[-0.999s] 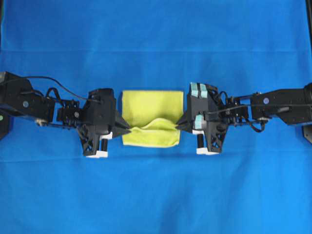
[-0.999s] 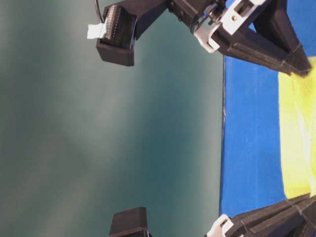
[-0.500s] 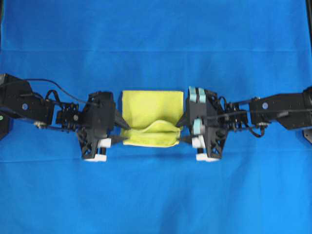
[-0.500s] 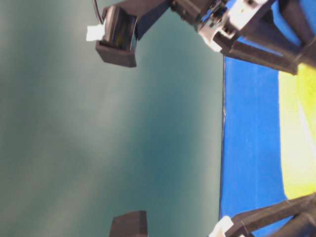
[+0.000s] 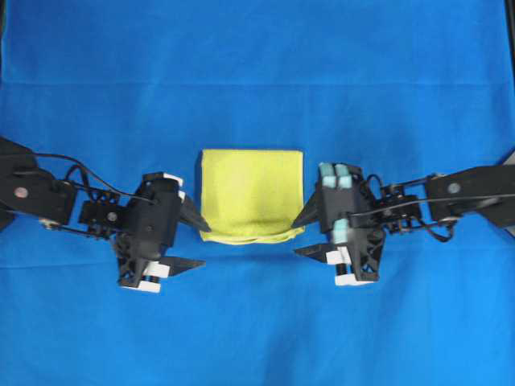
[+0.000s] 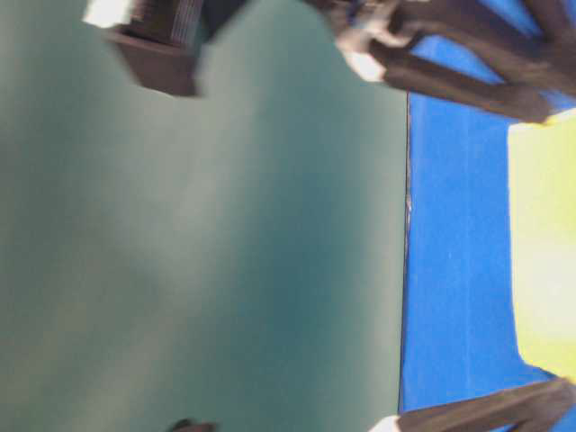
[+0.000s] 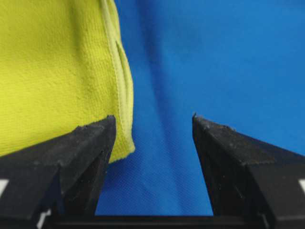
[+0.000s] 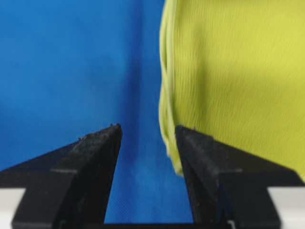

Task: Fold a vertical towel.

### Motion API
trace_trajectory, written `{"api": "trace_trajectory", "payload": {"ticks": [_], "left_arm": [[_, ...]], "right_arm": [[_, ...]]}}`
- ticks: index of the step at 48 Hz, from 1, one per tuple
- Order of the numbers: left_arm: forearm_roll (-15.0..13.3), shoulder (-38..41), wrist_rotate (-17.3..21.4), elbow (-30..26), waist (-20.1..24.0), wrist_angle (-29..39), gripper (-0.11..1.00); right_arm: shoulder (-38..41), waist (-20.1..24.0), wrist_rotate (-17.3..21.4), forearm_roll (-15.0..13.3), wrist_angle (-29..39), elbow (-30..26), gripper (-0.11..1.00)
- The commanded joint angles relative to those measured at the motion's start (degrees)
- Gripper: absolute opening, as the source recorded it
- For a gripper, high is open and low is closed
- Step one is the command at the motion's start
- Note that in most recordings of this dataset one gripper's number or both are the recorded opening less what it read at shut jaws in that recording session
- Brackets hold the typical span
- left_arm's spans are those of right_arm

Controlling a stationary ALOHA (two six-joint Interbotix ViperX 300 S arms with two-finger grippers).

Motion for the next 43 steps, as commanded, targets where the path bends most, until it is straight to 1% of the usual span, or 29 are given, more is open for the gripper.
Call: {"api": "trace_trajectory", "payload": {"ticks": [1,6,10,17,24,31,38,43], "left_arm": [[0.0,-5.45,0.18,-1.14,-0.18,2.64,0.62],[0.0,-10.72,0.18,-1.23,-0.09,5.54,0.62],[-0.09,-15.12,0.18,-1.05,-0.18,7.12,0.62],[0.0,-23.38,0.7,-0.79,0.0,8.96,0.62],[0.0,-30.76,1.14,0.35,0.79,10.2,0.62],[0.0,-37.79,1.23,2.81,2.99,11.6,0.62],[0.18,-46.49,1.41,4.75,4.66,16.17,0.62],[0.26,-51.68,2.02,6.77,5.19,17.93,0.62]], "right_arm": [[-5.01,0.18,-0.18,-0.09,0.44,-1.32,0.55],[-9.58,0.18,-0.53,-0.7,2.11,-1.32,0.55],[-13.71,0.18,-0.62,-1.76,4.04,-1.49,0.55],[-19.78,0.18,-0.62,-2.99,6.77,-1.58,0.54],[-25.05,0.0,-0.62,-4.13,8.0,-1.23,0.54],[-30.94,-0.79,-0.62,-5.27,9.49,0.35,0.54],[-37.71,-1.41,-0.62,-6.86,11.95,2.64,0.54],[-43.15,-2.02,-0.62,-7.38,12.74,5.19,0.53]]}}
